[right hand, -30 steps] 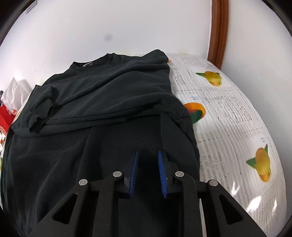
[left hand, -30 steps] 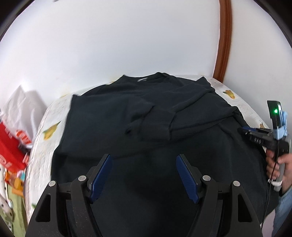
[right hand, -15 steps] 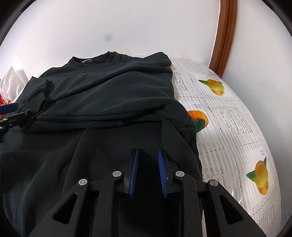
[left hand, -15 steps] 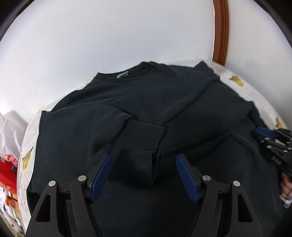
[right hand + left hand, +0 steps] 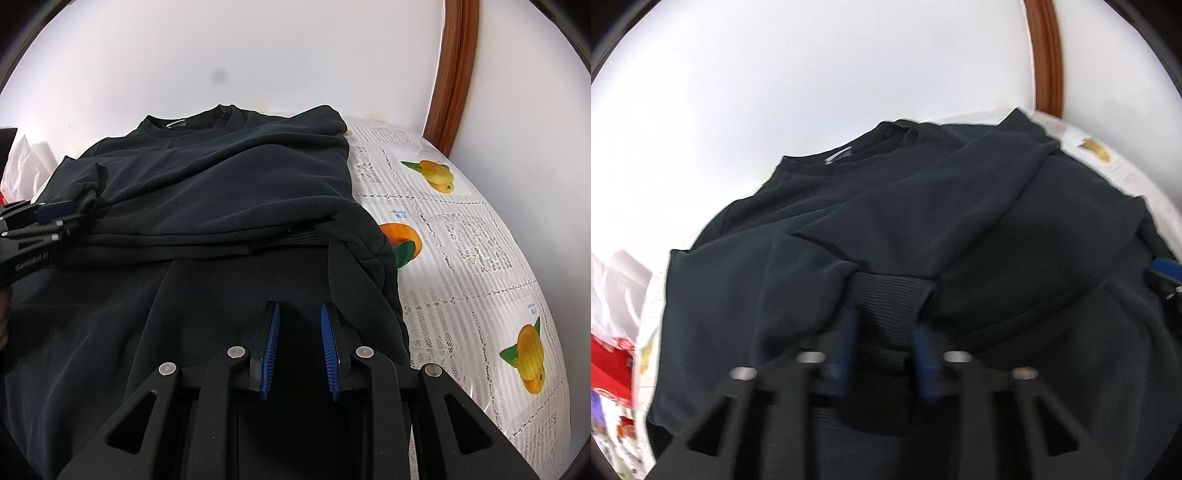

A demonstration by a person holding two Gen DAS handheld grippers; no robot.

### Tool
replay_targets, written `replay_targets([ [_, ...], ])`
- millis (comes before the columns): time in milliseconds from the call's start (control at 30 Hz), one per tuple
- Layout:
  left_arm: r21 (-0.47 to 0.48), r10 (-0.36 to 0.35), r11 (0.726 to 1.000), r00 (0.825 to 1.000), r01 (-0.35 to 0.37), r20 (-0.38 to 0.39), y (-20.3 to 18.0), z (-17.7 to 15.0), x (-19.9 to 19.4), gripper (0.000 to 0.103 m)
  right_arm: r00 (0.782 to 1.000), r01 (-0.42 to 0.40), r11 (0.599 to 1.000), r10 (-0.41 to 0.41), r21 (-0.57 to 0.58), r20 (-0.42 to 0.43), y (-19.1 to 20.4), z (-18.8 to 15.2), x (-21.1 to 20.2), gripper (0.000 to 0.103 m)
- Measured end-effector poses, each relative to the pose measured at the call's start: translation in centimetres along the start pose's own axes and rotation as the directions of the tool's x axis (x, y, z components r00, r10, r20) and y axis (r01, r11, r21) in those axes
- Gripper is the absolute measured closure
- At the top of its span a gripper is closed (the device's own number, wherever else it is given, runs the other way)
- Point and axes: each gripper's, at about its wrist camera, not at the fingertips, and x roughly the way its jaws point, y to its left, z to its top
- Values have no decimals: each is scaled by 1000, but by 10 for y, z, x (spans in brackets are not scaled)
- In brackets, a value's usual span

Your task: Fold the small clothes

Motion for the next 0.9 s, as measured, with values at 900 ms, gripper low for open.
replay_targets([
  [900, -448, -11, 894, 1000, 13, 8, 217, -52, -29, 92, 1000, 1, 1000, -1, -2, 3, -1, 0, 0, 79],
])
